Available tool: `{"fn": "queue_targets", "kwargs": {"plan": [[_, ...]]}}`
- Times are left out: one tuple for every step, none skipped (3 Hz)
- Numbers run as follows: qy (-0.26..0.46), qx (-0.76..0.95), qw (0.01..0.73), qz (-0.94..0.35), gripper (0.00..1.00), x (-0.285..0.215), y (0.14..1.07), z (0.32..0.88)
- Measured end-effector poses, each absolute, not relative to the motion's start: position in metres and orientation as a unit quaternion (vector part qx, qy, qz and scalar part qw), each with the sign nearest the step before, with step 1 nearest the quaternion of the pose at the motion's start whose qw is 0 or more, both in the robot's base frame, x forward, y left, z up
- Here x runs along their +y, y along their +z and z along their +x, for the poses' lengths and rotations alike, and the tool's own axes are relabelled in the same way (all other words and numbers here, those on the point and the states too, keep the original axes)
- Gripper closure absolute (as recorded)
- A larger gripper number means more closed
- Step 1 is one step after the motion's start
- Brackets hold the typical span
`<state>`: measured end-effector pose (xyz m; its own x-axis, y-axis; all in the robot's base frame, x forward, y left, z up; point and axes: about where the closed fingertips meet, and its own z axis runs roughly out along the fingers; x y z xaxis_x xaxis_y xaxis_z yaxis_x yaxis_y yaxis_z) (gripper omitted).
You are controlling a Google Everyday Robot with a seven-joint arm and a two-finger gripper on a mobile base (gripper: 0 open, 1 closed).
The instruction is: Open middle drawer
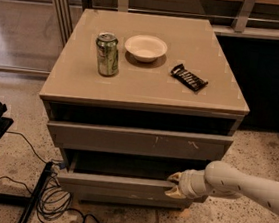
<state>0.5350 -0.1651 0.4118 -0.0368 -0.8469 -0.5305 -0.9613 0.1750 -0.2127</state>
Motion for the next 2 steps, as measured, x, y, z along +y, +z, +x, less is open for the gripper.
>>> {"fn": "queue_targets", "kwargs": {"plan": [[0.102, 0.713, 0.282, -0.634, 0.28, -0.1650, 0.4118, 0.5350], [0.102, 0.713, 0.282, -0.634, 0.50, -0.1650, 0.4117, 0.5349]]}}
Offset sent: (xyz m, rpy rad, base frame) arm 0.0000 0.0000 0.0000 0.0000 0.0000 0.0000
